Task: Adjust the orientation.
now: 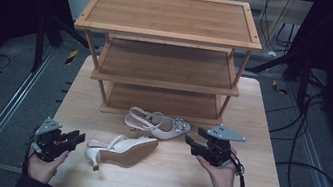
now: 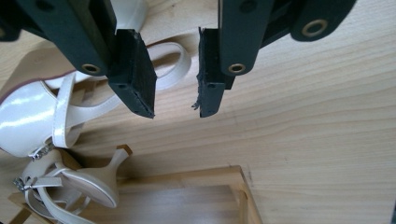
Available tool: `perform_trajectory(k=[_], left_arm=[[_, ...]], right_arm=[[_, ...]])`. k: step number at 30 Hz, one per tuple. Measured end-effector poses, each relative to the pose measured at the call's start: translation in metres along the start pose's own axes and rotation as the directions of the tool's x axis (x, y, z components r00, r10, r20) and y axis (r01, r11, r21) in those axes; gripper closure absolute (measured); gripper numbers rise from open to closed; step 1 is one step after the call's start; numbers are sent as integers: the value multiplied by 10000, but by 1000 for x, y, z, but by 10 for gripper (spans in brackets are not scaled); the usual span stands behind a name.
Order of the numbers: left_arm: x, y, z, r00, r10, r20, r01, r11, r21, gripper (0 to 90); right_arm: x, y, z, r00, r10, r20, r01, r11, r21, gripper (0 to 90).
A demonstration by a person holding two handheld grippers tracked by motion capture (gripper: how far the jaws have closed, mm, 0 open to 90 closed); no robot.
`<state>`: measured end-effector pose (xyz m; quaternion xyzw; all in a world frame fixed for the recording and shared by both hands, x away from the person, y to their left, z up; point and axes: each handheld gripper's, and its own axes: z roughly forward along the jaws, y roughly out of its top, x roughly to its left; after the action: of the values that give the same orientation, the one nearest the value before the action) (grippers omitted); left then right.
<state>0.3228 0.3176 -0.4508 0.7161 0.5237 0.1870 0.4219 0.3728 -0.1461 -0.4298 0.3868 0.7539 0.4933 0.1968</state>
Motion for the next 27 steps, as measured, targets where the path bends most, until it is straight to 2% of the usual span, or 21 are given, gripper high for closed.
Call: perform_trajectory(k=[5,9,14,18,21,25,27], left_arm=[[-4,-1,2,9992,30,405,-39,9998,220,727],[-8,-2,4,9978,-10,661,-19,9991,432,777],[-12,-3,6,9972,125,736,-174,9977,661,825],[-11,-3,12,9973,-20,738,-45,9961,877,832],[-11,-3,14,9968,-83,795,5,9953,972,833],[-11,-4,15,9957,-153,912,53,9940,1094,841],[-11,-5,14,9951,-213,960,107,9939,1098,845]], right_arm=[[19,12,15,9984,-175,-546,182,9998,112,616],[39,19,34,9923,-356,-1187,420,9978,519,734],[62,19,58,9848,-467,-1671,631,9935,947,847],[76,16,79,9809,-526,-1875,775,9887,1279,883],[81,15,91,9812,-504,-1861,775,9869,1413,886],[84,14,98,9827,-468,-1790,754,9848,1564,894],[85,12,100,9820,-597,-1793,914,9805,1739,897]])
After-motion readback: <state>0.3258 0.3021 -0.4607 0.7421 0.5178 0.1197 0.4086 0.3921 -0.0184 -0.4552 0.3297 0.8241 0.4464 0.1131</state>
